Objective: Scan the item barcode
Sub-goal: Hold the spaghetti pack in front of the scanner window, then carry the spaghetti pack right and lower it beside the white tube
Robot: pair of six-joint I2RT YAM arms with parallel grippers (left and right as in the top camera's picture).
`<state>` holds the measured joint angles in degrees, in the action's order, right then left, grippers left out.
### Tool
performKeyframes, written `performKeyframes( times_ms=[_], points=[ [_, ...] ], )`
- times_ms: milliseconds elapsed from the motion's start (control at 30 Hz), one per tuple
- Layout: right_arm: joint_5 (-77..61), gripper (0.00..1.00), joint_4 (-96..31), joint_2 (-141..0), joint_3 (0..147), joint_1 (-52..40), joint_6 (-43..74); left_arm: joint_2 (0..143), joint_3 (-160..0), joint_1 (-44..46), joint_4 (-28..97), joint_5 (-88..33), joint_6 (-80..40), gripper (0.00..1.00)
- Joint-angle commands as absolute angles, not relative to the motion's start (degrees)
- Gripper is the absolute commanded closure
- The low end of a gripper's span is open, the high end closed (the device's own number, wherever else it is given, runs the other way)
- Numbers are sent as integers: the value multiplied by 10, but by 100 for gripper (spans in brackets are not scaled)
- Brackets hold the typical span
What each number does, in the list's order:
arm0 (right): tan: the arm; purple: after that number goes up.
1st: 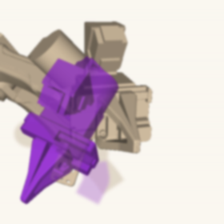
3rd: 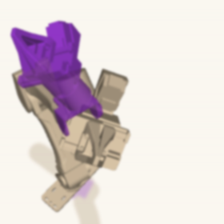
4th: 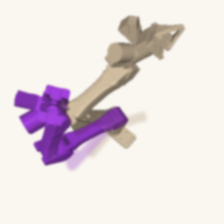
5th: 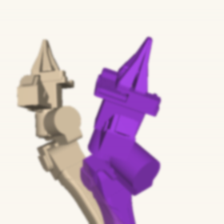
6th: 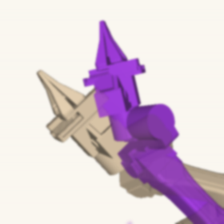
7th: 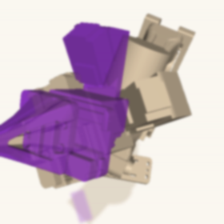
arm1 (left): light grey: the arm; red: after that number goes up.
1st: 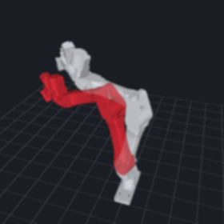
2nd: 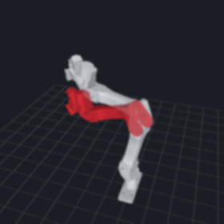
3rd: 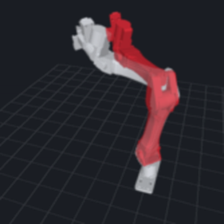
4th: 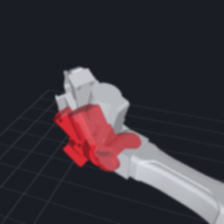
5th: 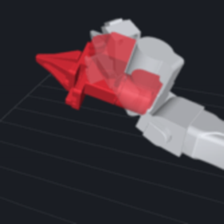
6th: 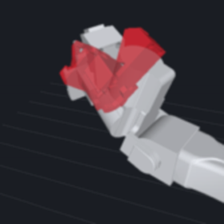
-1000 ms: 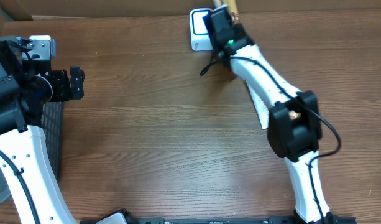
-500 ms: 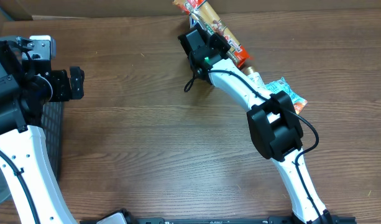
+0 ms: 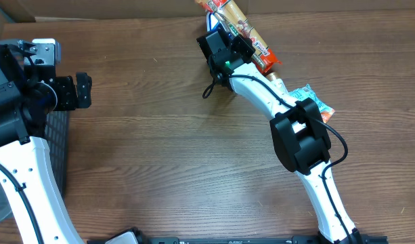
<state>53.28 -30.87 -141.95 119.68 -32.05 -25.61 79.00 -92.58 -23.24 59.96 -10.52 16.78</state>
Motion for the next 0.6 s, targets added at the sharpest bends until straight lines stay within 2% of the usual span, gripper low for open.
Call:
performKeyframes(
  times_ms=[0,200,333,567],
  points=[
    [588,97,-301,-1390,1219,-334,-249,791,-934,-232,598,-110,178,0],
    [590,97,-304,-1350,1219,-351,-237,791,-934,-232,598,-110,178,0],
    [541,97,-349,-1303,1219,-357,-205,791,-934,-232,598,-110,178,0],
    [265,97,-567,-1186,1219,-354,-82,791,-934,-232,598,-110,178,0]
  ],
)
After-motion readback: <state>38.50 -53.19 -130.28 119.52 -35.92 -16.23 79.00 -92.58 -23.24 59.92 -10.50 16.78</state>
